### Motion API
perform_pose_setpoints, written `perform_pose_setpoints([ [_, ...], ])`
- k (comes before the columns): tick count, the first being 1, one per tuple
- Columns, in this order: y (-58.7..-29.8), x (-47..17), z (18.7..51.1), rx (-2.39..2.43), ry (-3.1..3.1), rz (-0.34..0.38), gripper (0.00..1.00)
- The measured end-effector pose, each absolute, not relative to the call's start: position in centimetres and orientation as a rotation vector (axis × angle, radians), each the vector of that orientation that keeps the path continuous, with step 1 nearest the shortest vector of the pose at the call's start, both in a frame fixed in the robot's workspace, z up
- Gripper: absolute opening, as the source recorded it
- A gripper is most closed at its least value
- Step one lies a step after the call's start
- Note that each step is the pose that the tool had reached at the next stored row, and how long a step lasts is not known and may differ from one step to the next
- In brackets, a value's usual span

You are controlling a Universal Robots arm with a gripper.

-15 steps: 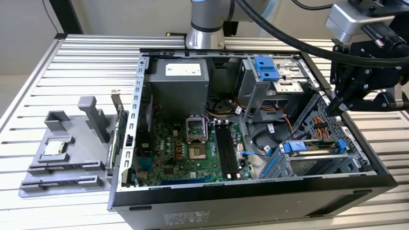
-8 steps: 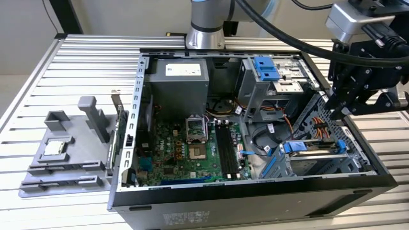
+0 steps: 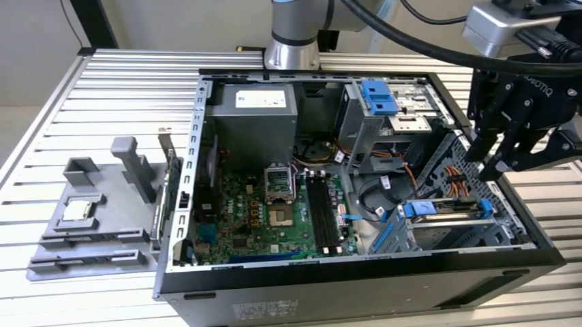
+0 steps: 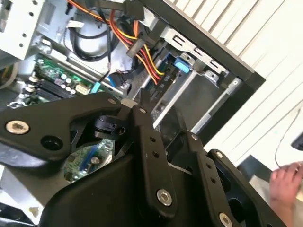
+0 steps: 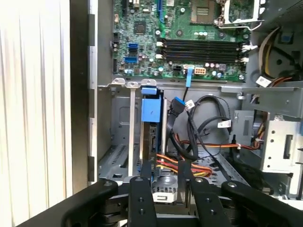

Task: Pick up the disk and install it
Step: 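Insert the second disk wire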

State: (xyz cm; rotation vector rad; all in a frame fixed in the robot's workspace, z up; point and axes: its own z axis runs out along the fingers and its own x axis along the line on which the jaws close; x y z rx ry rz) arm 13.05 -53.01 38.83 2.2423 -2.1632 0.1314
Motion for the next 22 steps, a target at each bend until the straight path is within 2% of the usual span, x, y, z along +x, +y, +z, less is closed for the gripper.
perform_pose_setpoints([
  [4,-52.56,13.04,38.82,2.25,-2.132,0.181,0.0],
  [15,-52.22,13.04,38.57,2.43,-1.933,0.199,0.0],
  [22,-52.08,13.05,38.35,2.486,-1.819,0.246,0.0],
])
